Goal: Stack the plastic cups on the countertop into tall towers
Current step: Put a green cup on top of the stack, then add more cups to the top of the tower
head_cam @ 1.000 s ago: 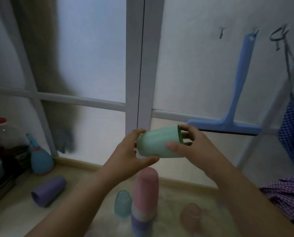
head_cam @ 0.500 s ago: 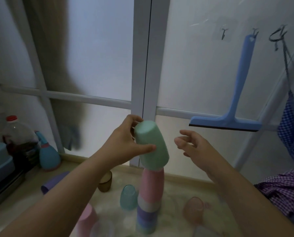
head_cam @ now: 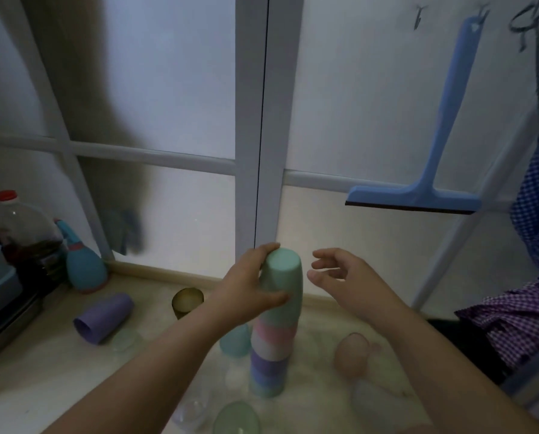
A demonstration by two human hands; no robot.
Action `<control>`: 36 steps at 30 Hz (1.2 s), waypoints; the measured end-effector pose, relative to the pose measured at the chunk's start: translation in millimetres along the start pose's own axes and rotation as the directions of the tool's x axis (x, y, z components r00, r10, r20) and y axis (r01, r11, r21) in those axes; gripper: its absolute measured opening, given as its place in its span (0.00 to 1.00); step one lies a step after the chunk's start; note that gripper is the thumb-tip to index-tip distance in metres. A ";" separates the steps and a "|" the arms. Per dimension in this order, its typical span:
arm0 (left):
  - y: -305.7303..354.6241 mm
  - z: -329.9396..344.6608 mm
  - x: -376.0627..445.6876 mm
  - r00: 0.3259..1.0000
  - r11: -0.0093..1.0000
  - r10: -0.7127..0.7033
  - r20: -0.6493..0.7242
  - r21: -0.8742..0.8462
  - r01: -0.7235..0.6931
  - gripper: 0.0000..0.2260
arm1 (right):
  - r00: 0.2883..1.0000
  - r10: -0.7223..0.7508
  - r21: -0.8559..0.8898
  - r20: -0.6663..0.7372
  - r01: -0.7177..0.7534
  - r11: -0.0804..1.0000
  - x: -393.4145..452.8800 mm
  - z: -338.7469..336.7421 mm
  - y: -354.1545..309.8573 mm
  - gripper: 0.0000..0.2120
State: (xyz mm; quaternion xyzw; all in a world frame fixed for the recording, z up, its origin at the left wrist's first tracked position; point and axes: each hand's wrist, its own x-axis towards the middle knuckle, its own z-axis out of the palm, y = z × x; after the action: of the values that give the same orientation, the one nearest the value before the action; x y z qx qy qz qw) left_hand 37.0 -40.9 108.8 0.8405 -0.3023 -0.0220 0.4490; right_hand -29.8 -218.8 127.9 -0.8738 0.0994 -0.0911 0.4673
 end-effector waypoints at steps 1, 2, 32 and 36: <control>-0.4 0.2 0.4 1.000 1.000 0.002 -0.003 0.003 -0.002 0.35 | 1.000 0.009 0.002 -0.003 -0.009 1.000 1.6 0.8 4.4 0.18; 0.6 -1.0 0.9 1.000 1.000 0.007 -0.007 0.004 -0.007 0.34 | 1.000 0.015 0.006 -0.007 -0.015 1.000 3.4 1.1 8.4 0.17; -81.1 3.5 1.3 0.839 0.902 -0.432 -0.331 -0.130 0.412 0.08 | 0.680 -0.021 -0.322 0.733 0.373 0.870 127.8 78.2 165.1 0.35; -75.6 10.1 -7.4 0.813 0.891 -0.450 -0.369 -0.131 0.434 0.09 | 0.630 -0.085 -0.271 0.772 0.448 0.852 134.4 88.3 169.2 0.35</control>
State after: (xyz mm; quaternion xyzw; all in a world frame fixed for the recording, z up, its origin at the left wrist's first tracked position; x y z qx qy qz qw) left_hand 64.8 -13.2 43.1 0.8656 -0.0028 0.0355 0.4994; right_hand 107.0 -275.0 -52.8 -0.9209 -0.2137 0.2230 0.2380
